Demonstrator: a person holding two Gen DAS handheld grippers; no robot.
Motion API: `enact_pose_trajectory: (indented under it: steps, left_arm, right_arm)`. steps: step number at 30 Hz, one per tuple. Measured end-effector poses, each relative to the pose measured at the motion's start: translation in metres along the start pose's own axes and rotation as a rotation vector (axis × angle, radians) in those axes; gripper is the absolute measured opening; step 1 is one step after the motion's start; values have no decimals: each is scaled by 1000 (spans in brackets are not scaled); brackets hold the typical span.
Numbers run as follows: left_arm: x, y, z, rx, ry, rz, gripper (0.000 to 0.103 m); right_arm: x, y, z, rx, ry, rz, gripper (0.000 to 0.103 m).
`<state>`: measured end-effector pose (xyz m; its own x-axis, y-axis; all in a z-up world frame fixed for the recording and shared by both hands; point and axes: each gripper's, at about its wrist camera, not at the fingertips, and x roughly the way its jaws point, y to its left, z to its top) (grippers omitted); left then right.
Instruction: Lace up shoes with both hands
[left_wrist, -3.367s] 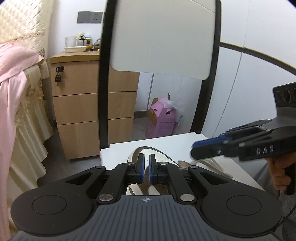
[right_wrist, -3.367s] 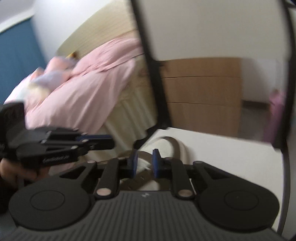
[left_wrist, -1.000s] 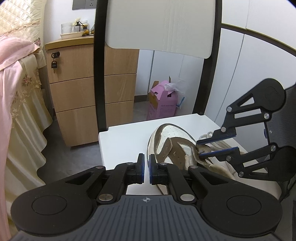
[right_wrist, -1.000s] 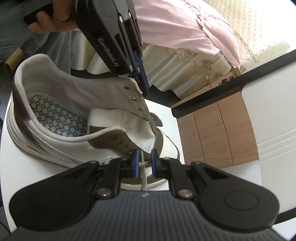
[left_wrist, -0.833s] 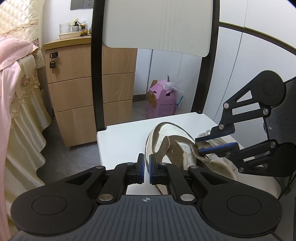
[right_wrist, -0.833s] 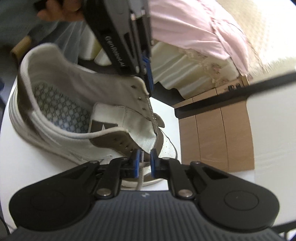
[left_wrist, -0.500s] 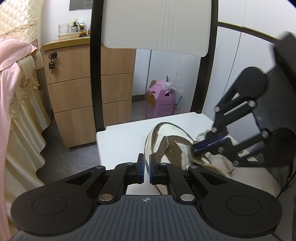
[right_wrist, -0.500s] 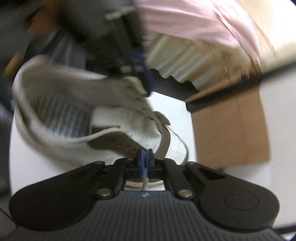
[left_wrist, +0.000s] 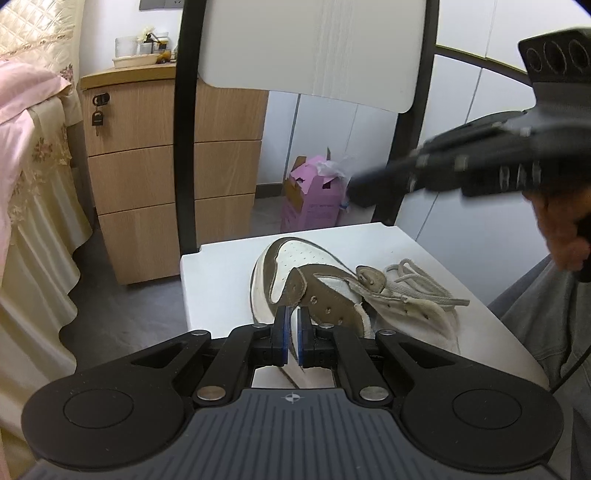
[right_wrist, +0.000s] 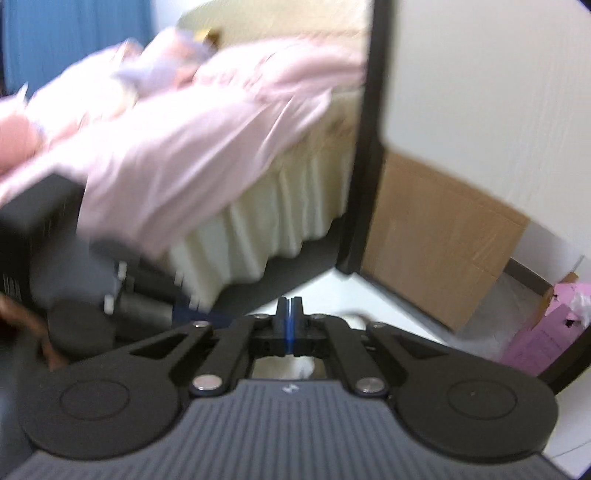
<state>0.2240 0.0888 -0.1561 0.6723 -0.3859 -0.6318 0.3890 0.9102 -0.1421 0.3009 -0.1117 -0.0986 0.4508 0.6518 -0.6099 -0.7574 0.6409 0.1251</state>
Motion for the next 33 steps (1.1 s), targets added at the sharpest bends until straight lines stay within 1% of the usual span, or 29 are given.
enact_pose_trajectory:
  steps: [1, 2, 3, 4, 7, 8, 12, 15, 17, 18, 20, 22, 24, 27, 29, 33]
  left_arm:
    - [0, 0, 0, 2, 2, 5, 5]
    - [-1, 0, 0, 5, 1, 8, 5]
    - [-2, 0, -1, 6, 0, 9, 6]
    - [-3, 1, -1, 6, -1, 8, 6]
    - [-5, 1, -1, 5, -7, 8, 6]
    - [-6, 1, 0, 3, -11, 6, 6]
    - [-10, -1, 0, 10, -21, -1, 6]
    - [-16, -2, -1, 14, -25, -7, 6]
    - [-20, -4, -2, 16, -30, -11, 6]
    - [-22, -5, -3, 19, -32, -11, 6]
    - [-24, -5, -4, 6, -26, -11, 15]
    - [-27, -3, -5, -25, -18, -4, 19]
    - [-31, -3, -6, -42, -21, -5, 19]
    - [-33, -7, -8, -29, -26, 8, 19]
    - [-32, -9, -8, -28, -26, 8, 19]
    - [-34, -11, -7, -39, -32, 16, 19]
  right_arm:
    - [-4, -5, 1, 17, -12, -4, 0]
    - [-7, -8, 1, 29, -23, -11, 5]
    - [-10, -8, 0, 11, -24, -31, 6]
    - [-11, -7, -3, -4, -12, -33, 8]
    - [-5, -1, -12, -52, 47, -18, 21]
    - [0, 1, -14, -68, 66, -20, 21]
    - [18, 9, -22, -138, 133, -35, 21]
    - [30, 8, -27, -153, 157, -40, 20]
    - [36, 7, -28, -151, 168, -35, 13]
    - [38, 7, -28, -154, 170, -34, 12]
    - [40, 9, -30, -174, 179, -32, 11]
    - [41, 11, -29, -189, 189, -36, 7]
    - [42, 9, -28, -154, 194, -47, 6]
    - [38, 1, -26, -92, 174, -77, 2]
    - [35, -6, -26, -42, 163, -70, 2]
    - [30, -5, -30, -37, 149, -81, 2]
